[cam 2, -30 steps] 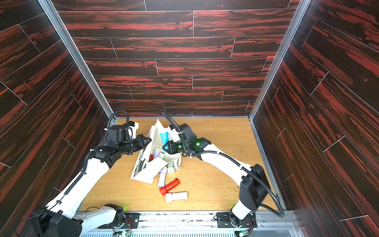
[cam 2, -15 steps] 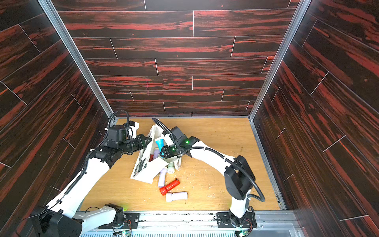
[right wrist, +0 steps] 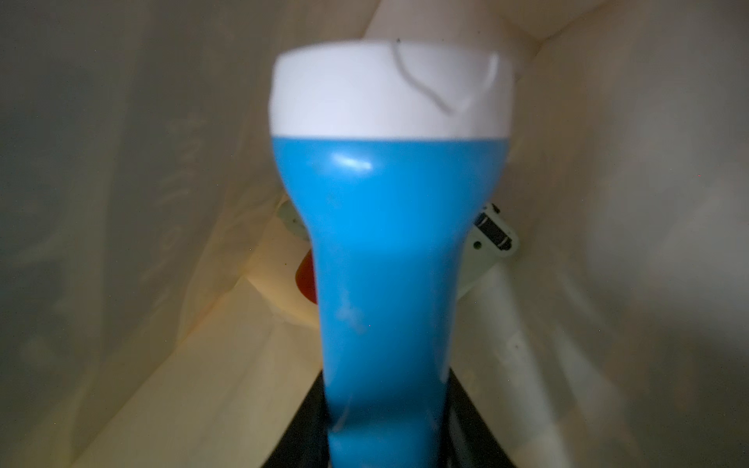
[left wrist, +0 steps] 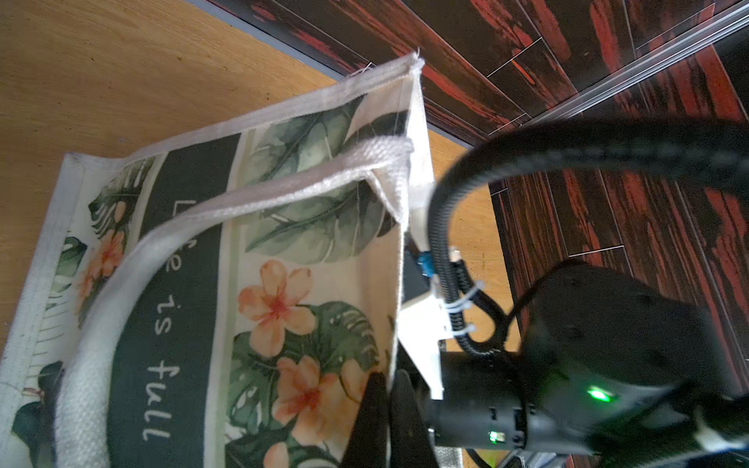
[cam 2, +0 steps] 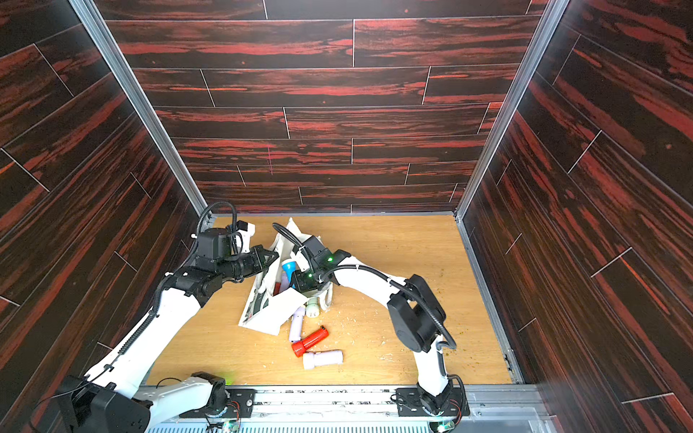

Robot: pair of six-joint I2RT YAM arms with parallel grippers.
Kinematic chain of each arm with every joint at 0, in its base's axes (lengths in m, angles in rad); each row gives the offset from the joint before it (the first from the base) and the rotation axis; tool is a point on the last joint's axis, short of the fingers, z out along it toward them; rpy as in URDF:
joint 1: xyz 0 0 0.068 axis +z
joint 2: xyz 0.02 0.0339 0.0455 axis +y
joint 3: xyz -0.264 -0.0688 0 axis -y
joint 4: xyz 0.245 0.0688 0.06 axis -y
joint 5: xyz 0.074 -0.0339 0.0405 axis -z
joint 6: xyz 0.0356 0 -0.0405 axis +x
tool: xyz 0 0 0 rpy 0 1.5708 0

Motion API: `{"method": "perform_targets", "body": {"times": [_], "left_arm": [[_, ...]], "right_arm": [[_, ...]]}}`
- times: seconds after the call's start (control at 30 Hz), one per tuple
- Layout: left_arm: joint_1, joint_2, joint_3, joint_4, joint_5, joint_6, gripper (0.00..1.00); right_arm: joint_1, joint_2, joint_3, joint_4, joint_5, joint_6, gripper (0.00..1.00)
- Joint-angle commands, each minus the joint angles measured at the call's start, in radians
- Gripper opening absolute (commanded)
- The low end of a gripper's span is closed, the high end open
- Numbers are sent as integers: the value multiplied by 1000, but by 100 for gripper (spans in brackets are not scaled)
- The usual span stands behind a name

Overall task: Put the flashlights into the tote bags
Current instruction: Place the flashlight in the canvas bag.

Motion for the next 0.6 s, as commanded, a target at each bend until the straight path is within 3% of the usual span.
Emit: {"method": "perform_targets", "body": {"times": [0.0,0.57], "left_arm": [[2,1,0,57,28,0,0],[2,8,5,55,34,5,0]], "right_arm": [[9,44,29,8,-23,26,0],[13,145,74,-38,-29,64,0]]}}
